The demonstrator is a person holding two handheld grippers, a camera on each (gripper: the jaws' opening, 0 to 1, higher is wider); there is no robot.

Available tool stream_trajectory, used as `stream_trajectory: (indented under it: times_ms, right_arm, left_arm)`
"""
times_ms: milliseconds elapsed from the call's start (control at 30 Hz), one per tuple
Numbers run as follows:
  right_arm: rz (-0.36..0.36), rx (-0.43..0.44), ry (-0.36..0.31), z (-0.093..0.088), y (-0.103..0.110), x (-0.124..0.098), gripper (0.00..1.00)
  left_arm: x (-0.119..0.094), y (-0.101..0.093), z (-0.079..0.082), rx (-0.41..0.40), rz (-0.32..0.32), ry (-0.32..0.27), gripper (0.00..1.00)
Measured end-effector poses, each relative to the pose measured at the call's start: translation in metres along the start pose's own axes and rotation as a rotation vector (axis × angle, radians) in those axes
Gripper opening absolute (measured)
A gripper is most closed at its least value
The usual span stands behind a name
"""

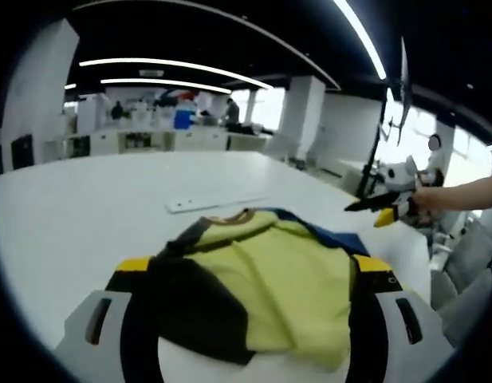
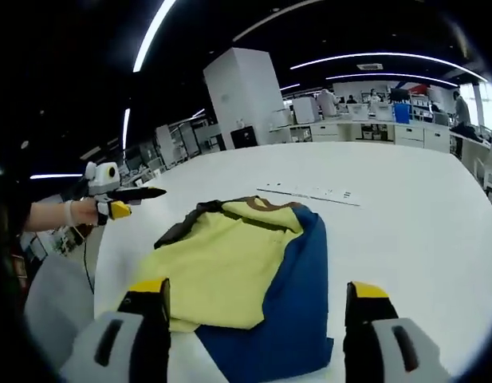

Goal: Fold the garment on the visible template until the final outline fits inside the template.

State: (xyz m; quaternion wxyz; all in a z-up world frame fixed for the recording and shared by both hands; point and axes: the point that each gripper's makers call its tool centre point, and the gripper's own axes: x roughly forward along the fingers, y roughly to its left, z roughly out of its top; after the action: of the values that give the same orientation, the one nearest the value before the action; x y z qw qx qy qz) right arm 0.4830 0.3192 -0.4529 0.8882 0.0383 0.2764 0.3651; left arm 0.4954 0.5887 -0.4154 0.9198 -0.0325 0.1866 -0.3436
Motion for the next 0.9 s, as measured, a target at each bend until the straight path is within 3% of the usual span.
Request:
stream_trajectory:
  times_ms: [267,567,633,667,767,900]
  right_arm:
    - [-0.043,0.035,0.004,-0.022,0.006,-0.026,0.90]
    - [-0.069,0.071,0.009,-0.041,0.004,-0.038,0.87]
    - [-0.067,0.094,0.025,-0.047,0.003,-0.037,0.82]
    - [-0.056,0.135,0.037,-0.051,0.005,-0.037,0.74]
    - [-0.072,0.141,0.039,-0.056,0.003,-0.035,0.62]
    - [-0.083,0.180,0.041,-0.062,0.000,-0.031,0.63]
  left_arm:
    - [-0.020,-0.009,-0.010,-0.004,-0.005,-0.003,0.96]
    - [-0.057,-0.005,-0.020,-0.010,0.027,0.007,0.96]
    - [-0.064,-0.003,-0.022,-0.018,0.038,0.006,0.95]
    - [-0.067,-0.003,-0.022,-0.019,0.043,0.005,0.95]
    - [-0.074,0.000,-0.023,-0.023,0.059,0.001,0.95]
    - [-0.079,0.002,-0.025,-0.029,0.073,0.002,0.94]
